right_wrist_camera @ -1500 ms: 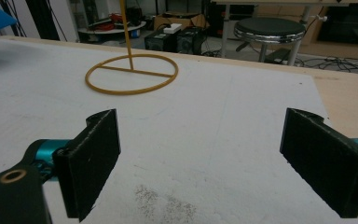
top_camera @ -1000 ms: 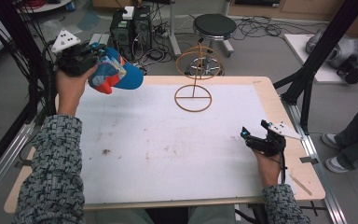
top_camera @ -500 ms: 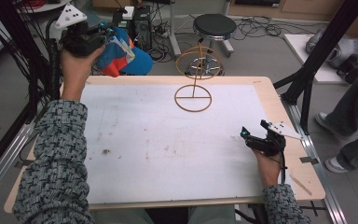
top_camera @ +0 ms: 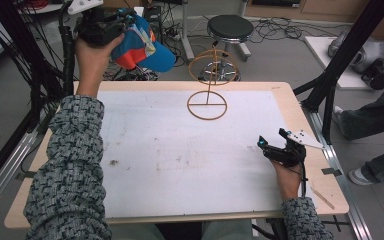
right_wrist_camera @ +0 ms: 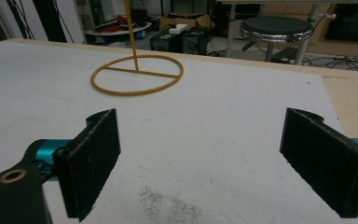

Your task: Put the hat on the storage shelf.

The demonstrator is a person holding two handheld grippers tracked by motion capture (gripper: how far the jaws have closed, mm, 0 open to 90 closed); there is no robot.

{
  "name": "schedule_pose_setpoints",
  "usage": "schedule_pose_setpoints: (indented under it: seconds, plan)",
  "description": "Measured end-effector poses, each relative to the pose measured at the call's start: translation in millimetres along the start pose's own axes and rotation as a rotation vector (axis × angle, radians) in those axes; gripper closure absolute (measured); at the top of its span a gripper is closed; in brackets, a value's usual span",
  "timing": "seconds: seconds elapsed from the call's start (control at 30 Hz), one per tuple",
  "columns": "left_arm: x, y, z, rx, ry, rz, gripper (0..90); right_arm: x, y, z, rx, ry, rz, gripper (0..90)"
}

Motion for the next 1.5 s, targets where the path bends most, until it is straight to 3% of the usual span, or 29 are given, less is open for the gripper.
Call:
schedule_pose_setpoints:
  seconds: [0.37,0.67,1.03,1.37,1.43,1.5]
  plan:
    - [24.1,-22.9,-8.0,0.002,0.031,-0.029,87.8,1.2,-0.2,0.5,0.001,-0.005,-0.003,11.4]
    - [47.3,-35.7,-18.1,-0.044,0.063,-0.069,87.9,1.2,-0.1,0.5,0.002,-0.009,-0.002,11.4]
    - [78.5,-50.3,-40.5,-0.045,0.103,-0.099,87.9,0.8,-0.1,0.3,-0.001,-0.009,-0.002,11.4]
    - [95.4,-46.5,-52.7,-0.051,0.136,-0.094,87.9,1.0,0.3,0.3,0.002,-0.013,0.002,11.4]
    - [98.1,-45.3,-54.4,-0.033,0.139,-0.082,87.9,1.4,0.6,0.8,0.005,-0.015,0.004,11.4]
    - [100.5,-44.8,-55.8,-0.047,0.137,-0.087,87.8,1.3,0.4,0.4,0.003,-0.014,0.003,11.4]
Point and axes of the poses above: each handheld gripper's, and its own axes: x roughly forward along the jaws, y roughly out of its underside, z roughly to its left, the point moved 7 cm from there along x, roughly forward along the jaws, and after that the axes turned 13 degrees about x, right-handed, at the moved point
